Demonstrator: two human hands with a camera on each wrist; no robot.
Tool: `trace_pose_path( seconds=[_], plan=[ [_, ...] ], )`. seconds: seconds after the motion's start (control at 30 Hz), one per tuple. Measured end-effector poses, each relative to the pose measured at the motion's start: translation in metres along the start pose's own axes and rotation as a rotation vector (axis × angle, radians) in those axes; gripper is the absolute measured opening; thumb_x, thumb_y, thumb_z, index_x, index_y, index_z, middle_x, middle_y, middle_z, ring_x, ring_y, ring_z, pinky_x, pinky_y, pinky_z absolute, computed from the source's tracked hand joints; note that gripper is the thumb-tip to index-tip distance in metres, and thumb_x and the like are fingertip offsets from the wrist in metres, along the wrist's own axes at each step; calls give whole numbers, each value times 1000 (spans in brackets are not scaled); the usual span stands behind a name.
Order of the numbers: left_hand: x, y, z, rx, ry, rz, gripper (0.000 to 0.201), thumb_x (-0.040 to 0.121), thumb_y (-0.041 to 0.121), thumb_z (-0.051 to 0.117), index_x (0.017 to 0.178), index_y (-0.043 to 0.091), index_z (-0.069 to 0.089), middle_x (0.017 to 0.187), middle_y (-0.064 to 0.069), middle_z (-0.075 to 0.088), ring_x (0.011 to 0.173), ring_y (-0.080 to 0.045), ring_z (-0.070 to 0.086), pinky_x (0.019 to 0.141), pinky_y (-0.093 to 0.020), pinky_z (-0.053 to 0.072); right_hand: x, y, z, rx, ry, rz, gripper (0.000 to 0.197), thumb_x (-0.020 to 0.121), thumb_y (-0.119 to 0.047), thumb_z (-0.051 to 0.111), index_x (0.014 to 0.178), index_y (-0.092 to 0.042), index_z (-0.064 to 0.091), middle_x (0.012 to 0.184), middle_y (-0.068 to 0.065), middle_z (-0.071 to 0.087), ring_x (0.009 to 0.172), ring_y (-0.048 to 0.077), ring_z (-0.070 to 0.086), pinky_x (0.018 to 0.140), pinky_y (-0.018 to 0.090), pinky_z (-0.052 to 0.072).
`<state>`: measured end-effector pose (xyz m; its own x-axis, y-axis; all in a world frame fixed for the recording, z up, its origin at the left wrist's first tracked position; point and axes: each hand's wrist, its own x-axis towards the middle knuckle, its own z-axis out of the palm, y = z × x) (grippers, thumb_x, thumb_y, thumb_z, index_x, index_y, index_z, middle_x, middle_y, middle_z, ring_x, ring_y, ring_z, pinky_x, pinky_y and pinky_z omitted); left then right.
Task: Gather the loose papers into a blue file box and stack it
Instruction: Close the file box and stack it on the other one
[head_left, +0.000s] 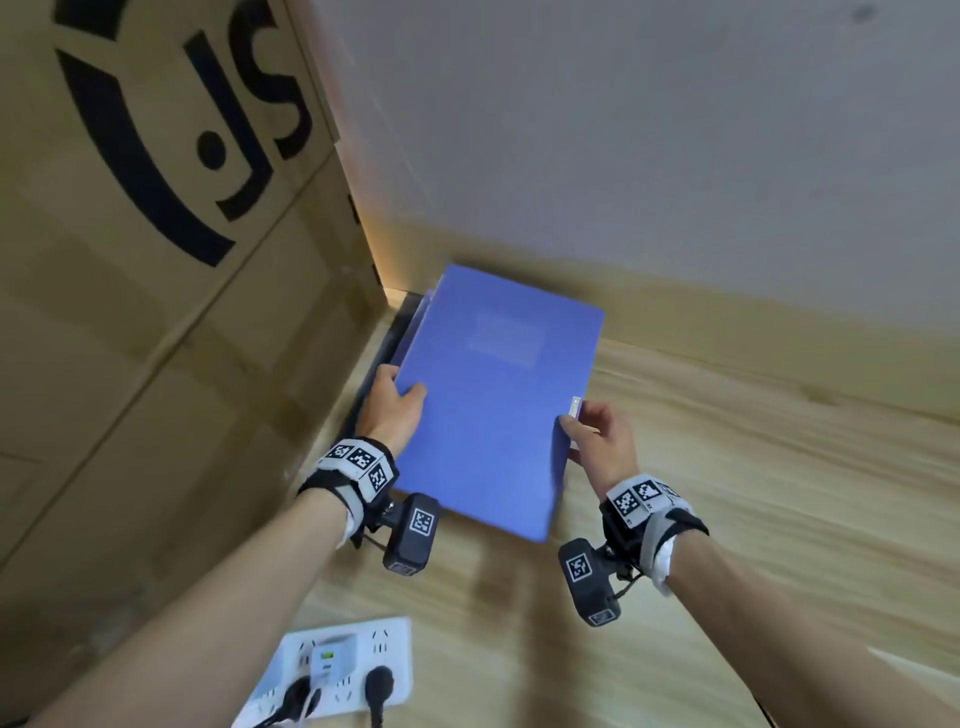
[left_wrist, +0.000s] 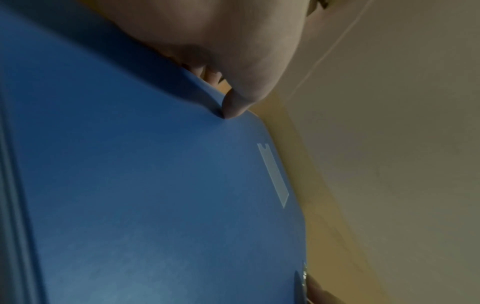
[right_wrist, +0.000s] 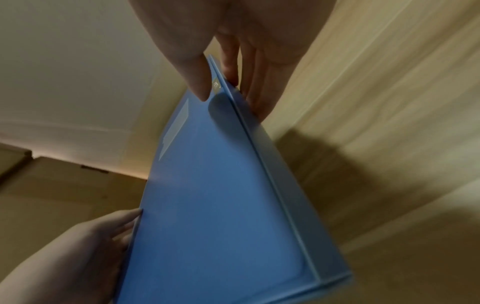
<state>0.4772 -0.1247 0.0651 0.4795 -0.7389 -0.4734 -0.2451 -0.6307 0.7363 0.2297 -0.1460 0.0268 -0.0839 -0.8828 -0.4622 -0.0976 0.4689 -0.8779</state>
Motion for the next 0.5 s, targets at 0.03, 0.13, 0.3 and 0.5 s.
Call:
trace_pose_path(
  seconds=[0.03, 0.13, 0.3, 0.5],
  plan=[
    [9, -4, -6, 16, -6, -7, 18, 89, 31, 51, 105, 24, 50, 93, -5, 65, 84, -35, 67, 73, -45, 56, 1, 3, 11, -16, -6, -2, 14, 87, -9, 68, 95, -16, 58, 100, 10, 67, 82, 24, 64, 81, 50, 56],
    [37, -18, -14, 73, -51, -10, 34, 87, 34, 52, 119, 22, 51, 106, -2, 63, 96, -32, 66, 82, -49, 57, 4, 13, 33, -46, -4, -10, 30, 85, -7, 70, 113, -7, 58, 107, 12, 68, 75, 18, 64, 66, 24, 55],
    [81, -47, -8, 111, -88, 23, 58, 85, 38, 55, 139, 19, 47, 140, -6, 52, 120, -29, 57, 98, -50, 52, 5, 29, 52, -99, -15, -21, 36, 83, -5, 71, 115, -10, 58, 116, 15, 66, 96, 24, 67, 80, 32, 57],
    [75, -45, -12, 83, -38, 29, 51, 97, 27, 55, 144, 11, 44, 143, -8, 53, 128, -29, 54, 104, -48, 48, 4, 35, 63, -125, -46, -105, 48, 84, -1, 66, 116, -35, 53, 128, 5, 61, 104, 6, 61, 97, 38, 52]
  ],
)
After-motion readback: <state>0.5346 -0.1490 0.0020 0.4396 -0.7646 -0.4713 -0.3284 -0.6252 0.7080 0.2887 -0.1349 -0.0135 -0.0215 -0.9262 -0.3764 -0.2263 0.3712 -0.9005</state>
